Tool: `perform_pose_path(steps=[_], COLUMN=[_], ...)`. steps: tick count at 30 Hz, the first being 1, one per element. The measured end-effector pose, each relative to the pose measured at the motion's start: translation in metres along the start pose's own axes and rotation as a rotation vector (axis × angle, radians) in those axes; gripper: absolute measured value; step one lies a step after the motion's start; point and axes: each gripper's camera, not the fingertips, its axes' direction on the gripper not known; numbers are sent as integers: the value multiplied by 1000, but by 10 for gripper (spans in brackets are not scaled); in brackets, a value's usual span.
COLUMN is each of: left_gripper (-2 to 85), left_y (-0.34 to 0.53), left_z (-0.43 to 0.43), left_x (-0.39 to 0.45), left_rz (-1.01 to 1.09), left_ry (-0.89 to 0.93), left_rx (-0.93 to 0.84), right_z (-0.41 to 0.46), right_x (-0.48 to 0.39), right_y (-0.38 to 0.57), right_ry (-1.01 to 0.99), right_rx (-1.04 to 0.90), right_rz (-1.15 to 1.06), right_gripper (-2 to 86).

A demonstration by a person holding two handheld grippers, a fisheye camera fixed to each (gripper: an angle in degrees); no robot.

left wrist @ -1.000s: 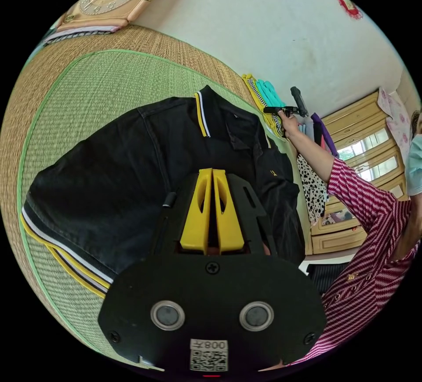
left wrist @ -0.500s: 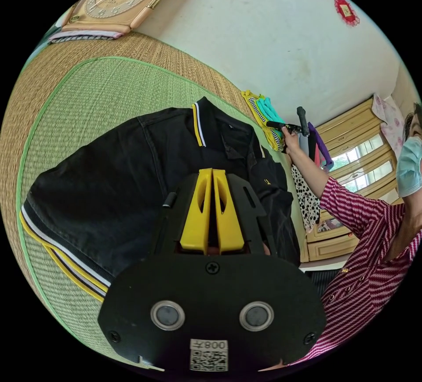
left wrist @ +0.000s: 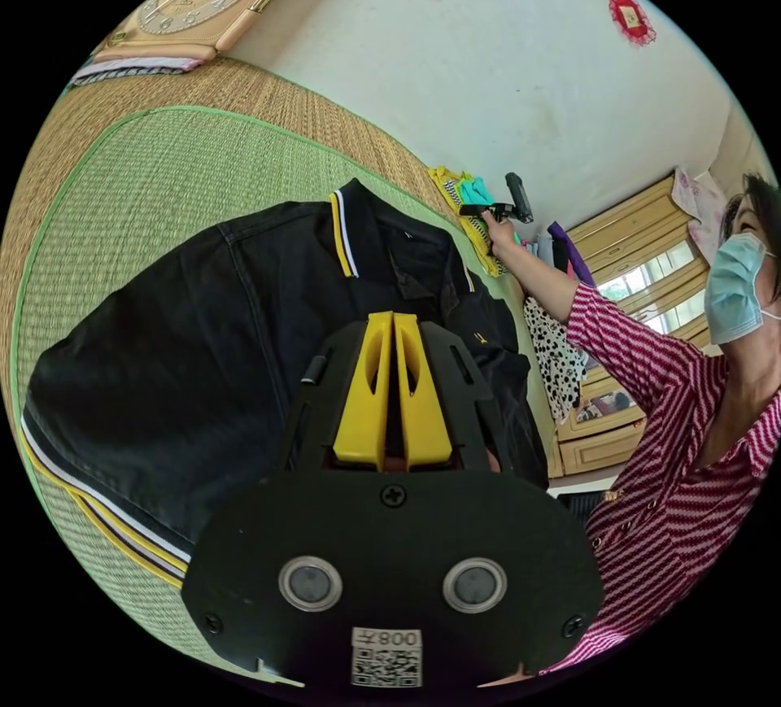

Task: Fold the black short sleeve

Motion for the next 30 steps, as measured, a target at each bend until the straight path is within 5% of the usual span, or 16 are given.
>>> perform_pose_path(steps=[9,16,22,30], left_gripper=[1,7,44,67], left_y=[4,18,18,4], left_z=[8,4,-42,-29], left_x=[9,29,49,30], left_rz=[10,24,66,15], left_ry=[31,51,-170,-482], left_rx=[1,41,140,-27], right_z=[-5,-4,-46,-48], right_x=[97,55,8,7], right_y=[-21,20,112,202], right_ry=[-94,-236,-492,-452], right_rx=[10,75,94,-58], right_rz=[237,66,-220,-303], right_gripper=[-1,6,55,86])
